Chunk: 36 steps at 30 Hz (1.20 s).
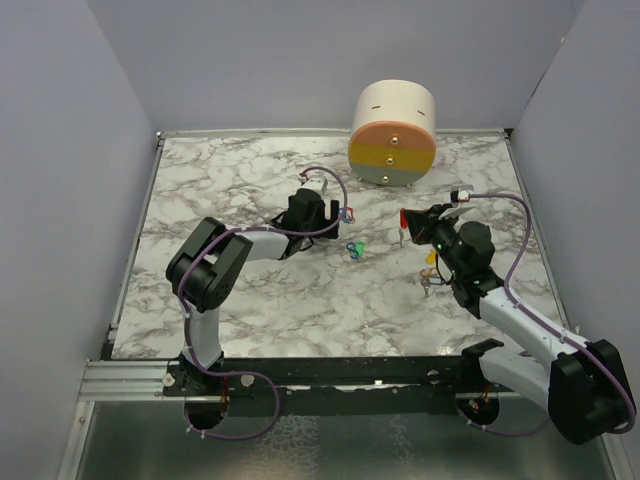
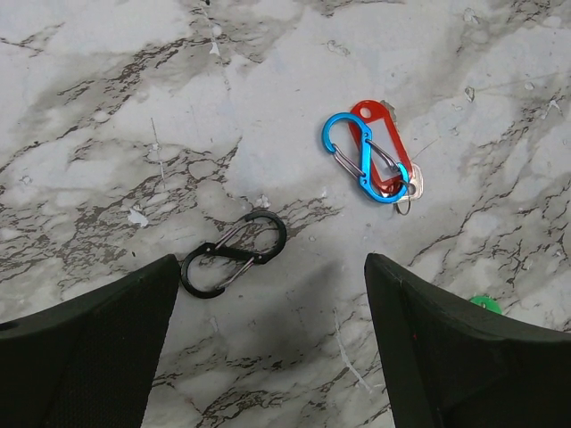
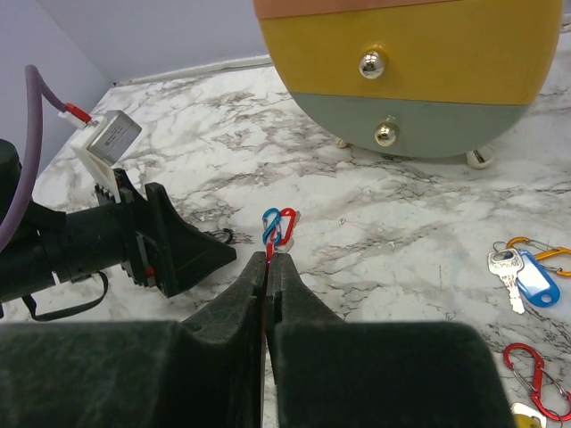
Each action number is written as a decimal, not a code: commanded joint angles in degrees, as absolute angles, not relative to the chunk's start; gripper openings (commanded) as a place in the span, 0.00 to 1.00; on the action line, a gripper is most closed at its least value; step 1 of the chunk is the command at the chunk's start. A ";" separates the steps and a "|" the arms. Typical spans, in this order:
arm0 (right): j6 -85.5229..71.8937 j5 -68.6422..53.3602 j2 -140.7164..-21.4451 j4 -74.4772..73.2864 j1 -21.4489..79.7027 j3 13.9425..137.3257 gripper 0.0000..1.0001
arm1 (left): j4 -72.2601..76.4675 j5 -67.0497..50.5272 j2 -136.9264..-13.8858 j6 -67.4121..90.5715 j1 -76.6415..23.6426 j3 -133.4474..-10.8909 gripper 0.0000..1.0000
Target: Put the keys on the keyring
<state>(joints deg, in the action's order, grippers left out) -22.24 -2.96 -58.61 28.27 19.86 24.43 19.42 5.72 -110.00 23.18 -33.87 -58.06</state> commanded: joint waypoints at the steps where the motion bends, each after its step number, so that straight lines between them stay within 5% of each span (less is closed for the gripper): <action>1: -21.70 -4.23 -58.77 28.67 19.91 24.96 0.01 | 17.43 2.02 -110.91 23.45 -34.11 -55.85 0.86; 36: -21.51 -4.57 -58.96 28.67 19.94 25.05 0.01 | 13.75 17.40 -111.10 19.94 -36.72 -57.79 0.75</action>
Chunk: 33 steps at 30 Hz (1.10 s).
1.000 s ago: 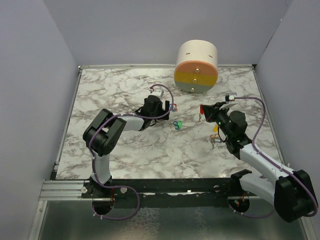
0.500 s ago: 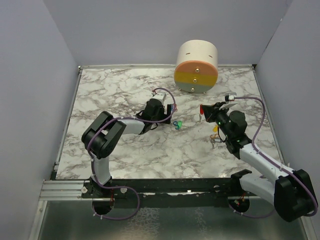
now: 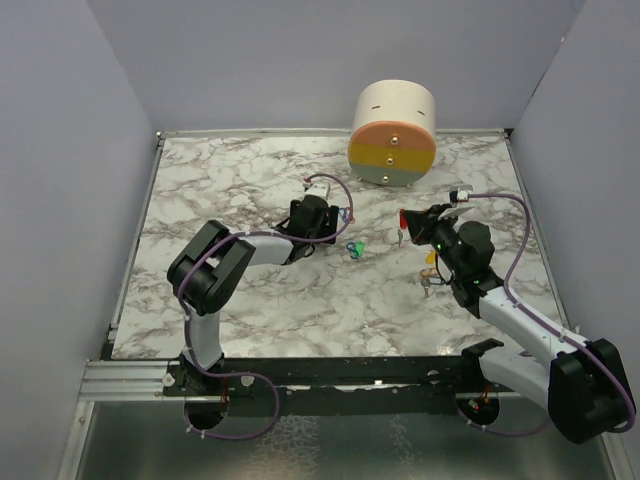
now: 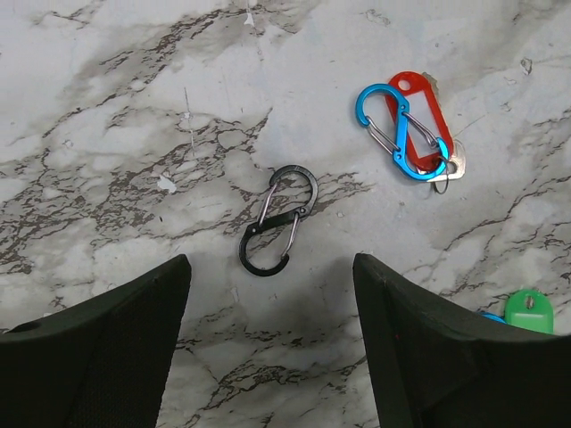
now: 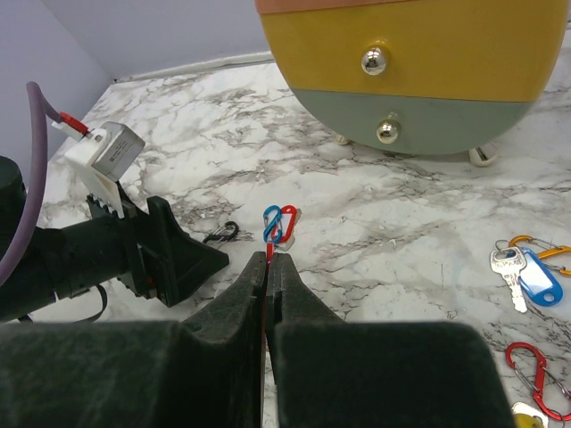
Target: Put the keys on the keyring
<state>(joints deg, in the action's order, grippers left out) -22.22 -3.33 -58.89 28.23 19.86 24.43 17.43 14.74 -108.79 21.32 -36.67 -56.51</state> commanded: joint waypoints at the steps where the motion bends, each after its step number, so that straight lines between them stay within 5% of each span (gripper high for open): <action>1: -21.51 -4.57 -58.90 28.70 19.95 25.05 0.01 | 13.78 17.48 -111.22 19.73 -36.71 -57.94 0.73; 33: -21.53 -4.83 -59.35 28.93 19.96 25.05 0.01 | 13.79 18.31 -114.55 16.75 -36.71 -59.82 0.36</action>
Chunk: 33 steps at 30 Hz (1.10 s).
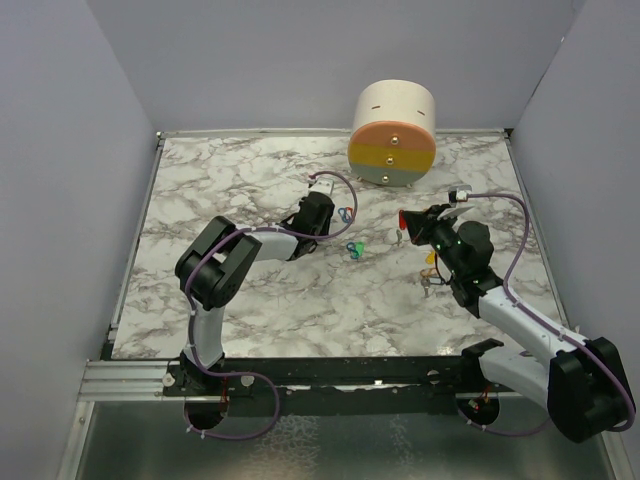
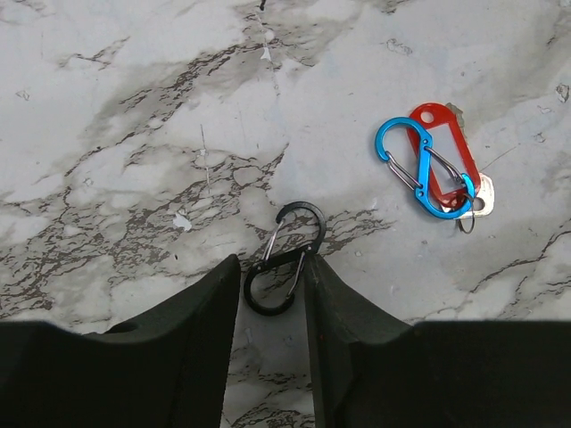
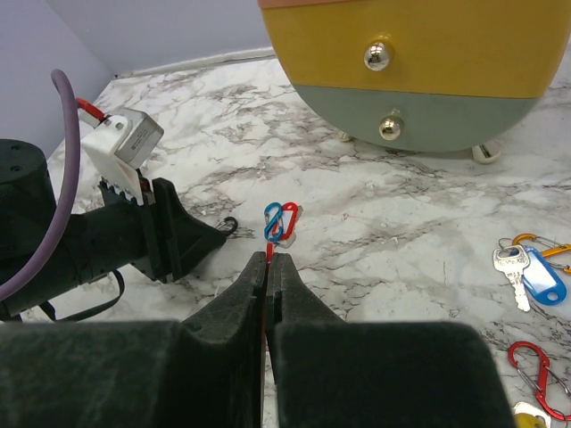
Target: Put the keys on the keyring
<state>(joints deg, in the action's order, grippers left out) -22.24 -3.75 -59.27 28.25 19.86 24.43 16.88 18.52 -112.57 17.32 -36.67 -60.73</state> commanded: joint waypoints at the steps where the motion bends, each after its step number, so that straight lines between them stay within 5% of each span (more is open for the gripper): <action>1: -21.53 -4.79 -59.26 28.85 19.95 25.05 0.01 | 13.86 18.15 -114.69 16.71 -36.72 -59.77 0.33; 14: -21.53 -4.83 -59.55 28.76 19.95 25.12 0.01 | 14.40 16.71 -114.43 16.61 -36.66 -59.52 0.00; 22: -21.34 -5.10 -59.50 28.80 19.95 25.14 0.01 | 13.68 15.43 -114.40 16.35 -36.69 -60.44 0.01; 33: -21.35 -5.10 -59.25 28.71 19.95 25.13 0.01 | 12.81 15.03 -115.62 16.44 -36.67 -61.28 0.25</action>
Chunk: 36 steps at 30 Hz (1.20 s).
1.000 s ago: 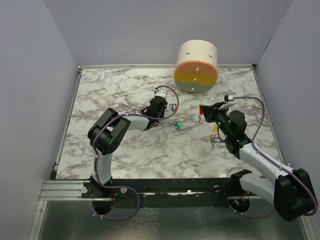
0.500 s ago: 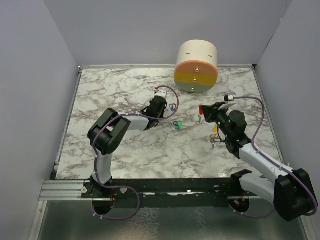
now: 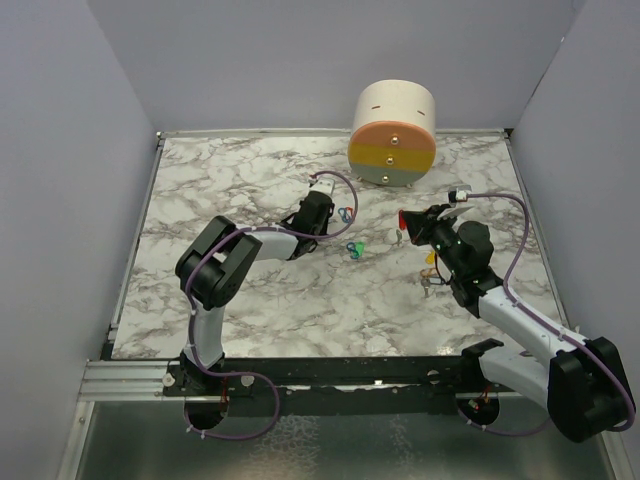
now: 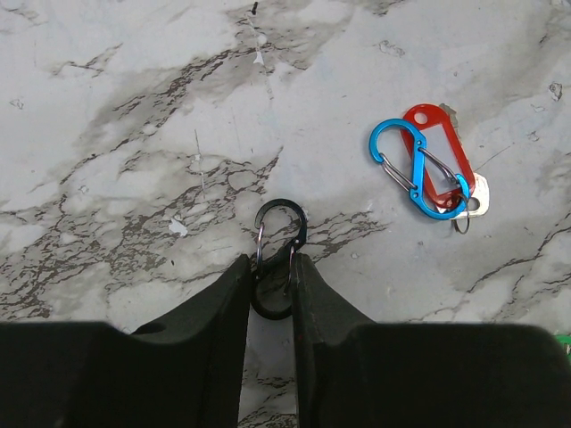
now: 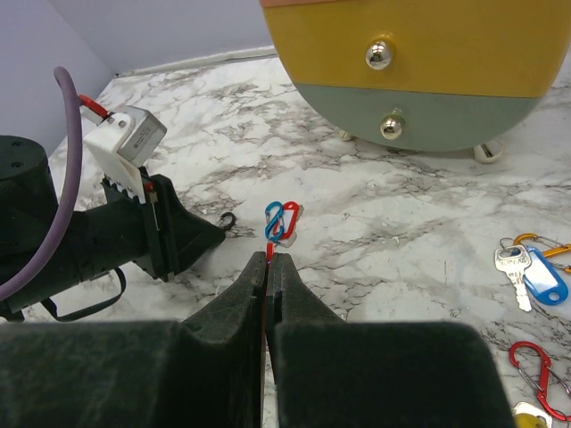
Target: Put the keys on the keyring
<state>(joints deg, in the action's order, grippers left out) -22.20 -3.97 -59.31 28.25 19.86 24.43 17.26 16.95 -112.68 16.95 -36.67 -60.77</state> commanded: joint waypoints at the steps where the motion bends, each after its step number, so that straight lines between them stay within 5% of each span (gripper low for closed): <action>1: -21.29 -5.10 -59.24 28.59 19.94 25.14 0.01 | 12.72 15.03 -115.74 16.44 -36.72 -61.48 0.28; 8: -21.31 -5.01 -59.13 28.47 19.94 25.18 0.01 | 12.74 15.03 -116.04 16.57 -36.65 -61.53 0.41; 18: -21.32 -5.10 -59.22 28.48 19.96 25.22 0.01 | 12.85 15.38 -116.48 16.52 -36.70 -62.07 0.40; 23: -21.33 -5.10 -59.31 28.48 19.96 25.22 0.01 | 13.00 15.08 -116.85 16.52 -36.73 -62.39 0.32; 30: -21.44 -5.01 -59.28 28.40 19.95 25.28 0.01 | 13.32 14.59 -116.45 16.50 -36.66 -61.91 0.02; 36: -21.09 -5.89 -59.96 28.69 19.95 25.32 0.01 | 13.54 14.76 -115.35 16.59 -36.68 -61.50 0.00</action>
